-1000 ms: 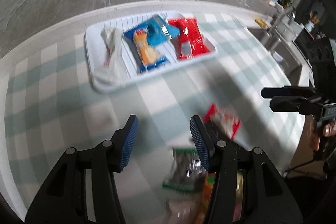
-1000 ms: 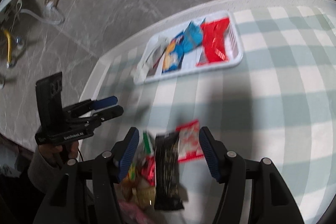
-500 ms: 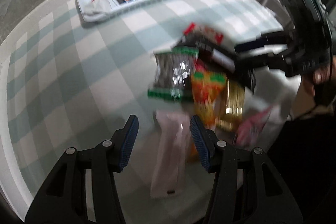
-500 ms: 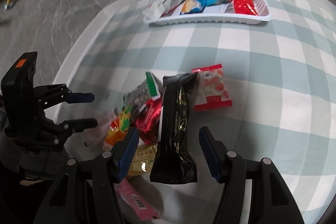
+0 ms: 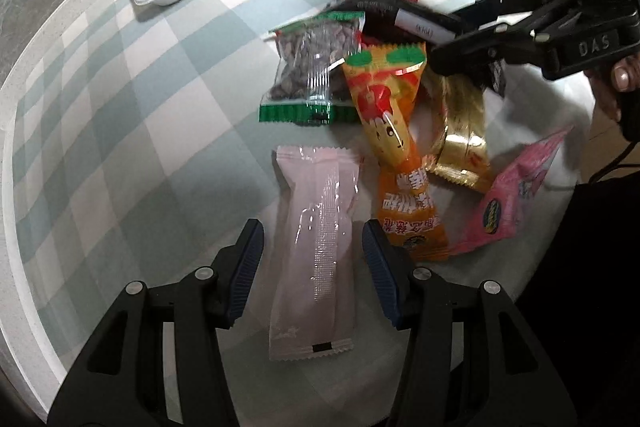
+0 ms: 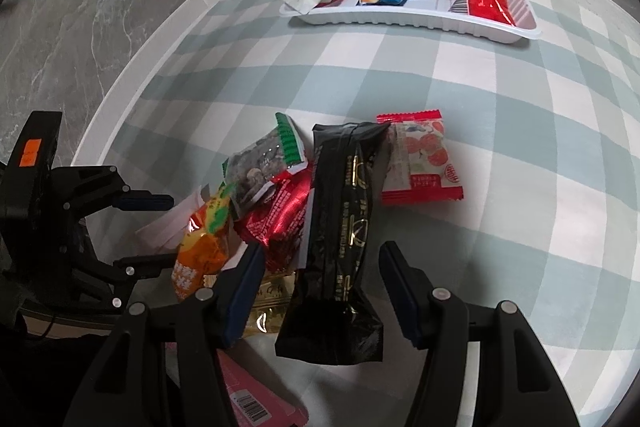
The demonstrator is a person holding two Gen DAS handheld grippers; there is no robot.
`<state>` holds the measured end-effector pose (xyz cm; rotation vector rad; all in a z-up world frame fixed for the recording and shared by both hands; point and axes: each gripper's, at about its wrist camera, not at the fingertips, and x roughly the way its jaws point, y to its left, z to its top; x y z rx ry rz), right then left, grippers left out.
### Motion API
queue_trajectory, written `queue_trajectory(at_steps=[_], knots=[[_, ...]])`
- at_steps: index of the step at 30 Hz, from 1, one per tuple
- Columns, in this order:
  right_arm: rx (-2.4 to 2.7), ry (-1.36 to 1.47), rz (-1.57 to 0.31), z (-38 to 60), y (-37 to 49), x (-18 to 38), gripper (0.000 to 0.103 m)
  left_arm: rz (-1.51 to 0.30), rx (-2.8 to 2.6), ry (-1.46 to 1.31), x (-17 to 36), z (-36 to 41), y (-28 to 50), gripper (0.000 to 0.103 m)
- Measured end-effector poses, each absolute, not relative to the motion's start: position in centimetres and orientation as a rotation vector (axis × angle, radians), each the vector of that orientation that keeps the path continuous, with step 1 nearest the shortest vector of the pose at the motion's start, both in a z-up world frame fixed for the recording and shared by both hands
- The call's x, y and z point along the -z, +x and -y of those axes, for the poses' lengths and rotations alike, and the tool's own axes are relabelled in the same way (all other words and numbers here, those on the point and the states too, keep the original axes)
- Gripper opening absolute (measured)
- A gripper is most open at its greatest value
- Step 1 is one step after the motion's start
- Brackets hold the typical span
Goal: Organize snacks
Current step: 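Grasp the pink wrapper with left tool while right tool grasps black bag, then lift both packets and carry them toward the white tray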
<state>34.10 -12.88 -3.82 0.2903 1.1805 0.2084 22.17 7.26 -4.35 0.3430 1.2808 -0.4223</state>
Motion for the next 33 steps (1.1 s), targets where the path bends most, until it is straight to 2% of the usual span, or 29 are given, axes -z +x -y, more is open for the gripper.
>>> queue_trajectory(at_steps=[8, 10, 12, 13, 14, 15, 21, 33], knots=[[-0.196, 0.264, -1.177, 12.8, 34.5, 4.0, 0.062, -1.259, 0.447, 0.343, 4.2, -7.1, 22.0, 0.049], [-0.194, 0.258, -1.178, 12.8, 34.7, 4.0, 0.061, -1.254, 0.461, 0.349, 4.1, -7.0, 22.1, 0.042], [-0.194, 0.254, -1.175, 12.7, 34.9, 4.0, 0.053, -1.250, 0.476, 0.347, 4.0, -6.8, 22.0, 0.035], [-0.199, 0.252, -1.177, 12.7, 35.0, 4.1, 0.041, -1.245, 0.477, 0.343, 3.9, -6.6, 21.9, 0.032], [-0.205, 0.257, -1.179, 12.7, 35.1, 4.2, 0.036, -1.243, 0.477, 0.337, 3.9, -6.6, 21.9, 0.031], [-0.208, 0.267, -1.181, 12.9, 35.2, 4.3, 0.035, -1.240, 0.478, 0.332, 3.9, -6.5, 21.8, 0.030], [-0.230, 0.355, -1.156, 14.0, 34.9, 4.2, 0.031, -1.251, 0.483, 0.201, 3.6, -7.7, 22.1, 0.025], [-0.296, 0.660, -1.114, 16.8, 34.2, 4.4, 0.031, -1.270, 0.478, -0.037, 3.7, -10.8, 23.5, 0.024]])
